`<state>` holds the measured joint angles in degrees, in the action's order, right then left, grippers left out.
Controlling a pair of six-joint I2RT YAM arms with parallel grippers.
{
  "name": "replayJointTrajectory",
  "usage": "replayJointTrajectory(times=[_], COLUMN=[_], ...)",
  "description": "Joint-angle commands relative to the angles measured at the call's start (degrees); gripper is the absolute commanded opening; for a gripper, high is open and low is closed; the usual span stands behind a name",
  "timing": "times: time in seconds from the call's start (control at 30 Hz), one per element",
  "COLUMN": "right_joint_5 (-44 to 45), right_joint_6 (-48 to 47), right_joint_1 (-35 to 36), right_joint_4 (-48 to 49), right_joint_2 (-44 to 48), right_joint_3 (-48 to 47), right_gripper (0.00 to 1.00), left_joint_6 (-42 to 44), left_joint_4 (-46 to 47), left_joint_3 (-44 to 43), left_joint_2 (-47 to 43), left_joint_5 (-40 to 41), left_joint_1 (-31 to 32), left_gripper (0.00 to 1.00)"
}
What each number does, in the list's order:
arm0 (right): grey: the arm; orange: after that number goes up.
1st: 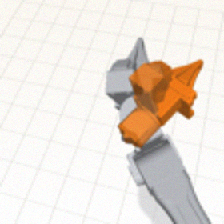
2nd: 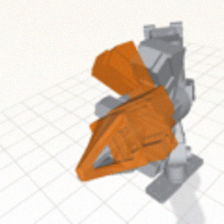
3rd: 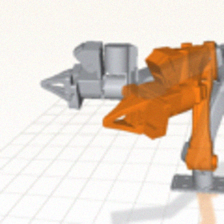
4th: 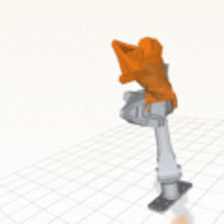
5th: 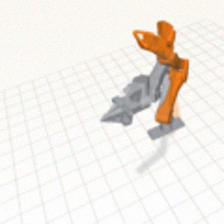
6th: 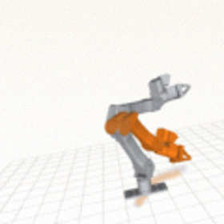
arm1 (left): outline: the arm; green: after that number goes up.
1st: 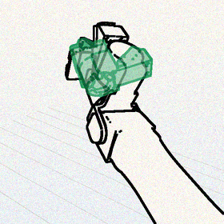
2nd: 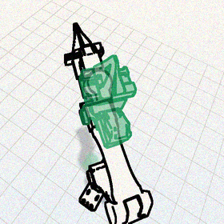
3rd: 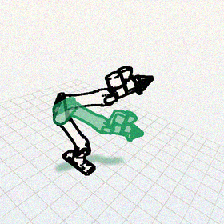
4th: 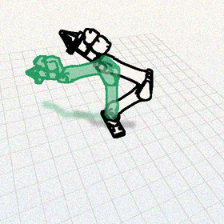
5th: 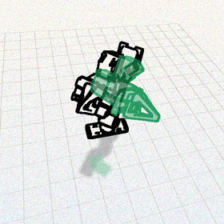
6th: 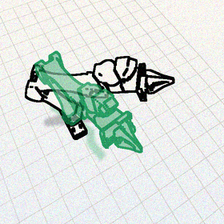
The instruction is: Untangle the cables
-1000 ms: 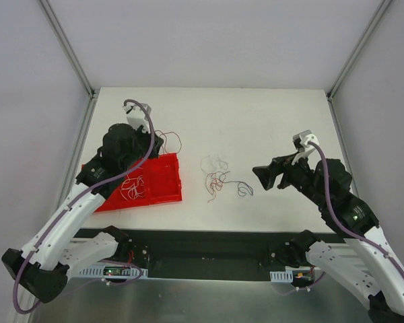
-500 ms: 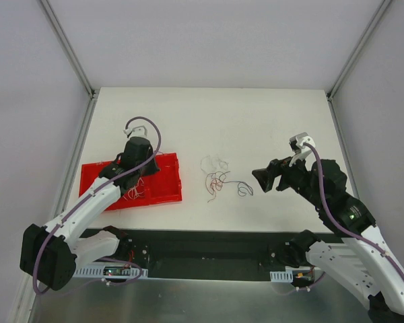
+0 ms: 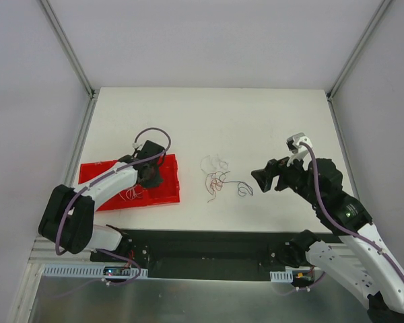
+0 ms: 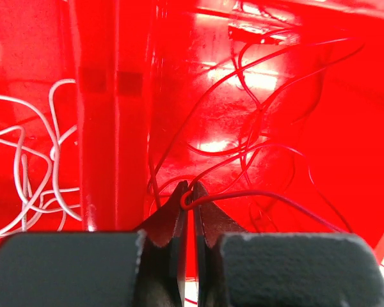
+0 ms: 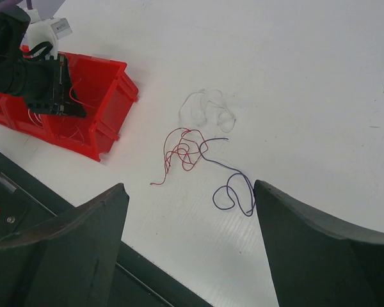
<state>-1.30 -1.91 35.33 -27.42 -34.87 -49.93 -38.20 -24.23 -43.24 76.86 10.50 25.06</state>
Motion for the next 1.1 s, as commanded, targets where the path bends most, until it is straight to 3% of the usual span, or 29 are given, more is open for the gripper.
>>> replayJointTrajectory(times=[0.0, 0.13, 0.3, 0.43, 0.67, 0.9, 0.93, 1.0, 1.07], right_joint_5=[0.3, -0.1, 0.0, -0.4, -0.7, -4.0, -4.8, -6.7, -7.3], right_joint_6=[0.8, 0.7, 0.6, 0.6, 0.4, 3.8, 4.6, 5.9, 6.3], right_joint_1=[-0.4, -0.5, -0.6, -0.9, -1.1, -1.5, -1.5, -1.6, -1.8], right_joint_4=[1.1, 1.1, 1.0, 1.1, 1.1, 6.1, 6.9, 9.7, 9.8], right_joint_2=[0.7, 0.5, 0.9, 0.6, -0.4, -5.0, -6.9, -11.0, -16.7], right_joint_3=[0.3, 0.3, 0.4, 0.8, 1.3, 5.4, 6.1, 7.4, 7.0], right_gripper=[0.82, 0.82, 0.82, 0.82, 0.82, 0.82, 0.82, 0.82, 0.78], left_joint_6=[0.4, 1.7, 2.1, 2.7, 6.1, 13.7, 13.8, 12.3, 9.6], left_joint_4=[-4.6, -5.9, -7.1, -8.2, -10.0, 0.7, 3.5, 8.3, 13.3], left_joint_3=[-4.2, -7.4, -8.6, -8.8, -10.5, -8.5, -7.8, -6.8, -5.5], left_joint_2=[2.3, 2.8, 0.1, -2.8, -10.5, -22.8, -23.4, -22.9, -20.5], left_joint_5=[0.3, 1.3, 0.8, 0.1, -1.7, -19.2, -22.8, -30.6, -36.6], left_joint_1=[-0.2, -0.2, -0.2, -0.2, -0.2, -0.2, -0.2, -0.1, 0.9], left_gripper=[0.0, 0.02, 0.29, 0.43, 0.53, 0.67, 0.69, 0.81, 0.86])
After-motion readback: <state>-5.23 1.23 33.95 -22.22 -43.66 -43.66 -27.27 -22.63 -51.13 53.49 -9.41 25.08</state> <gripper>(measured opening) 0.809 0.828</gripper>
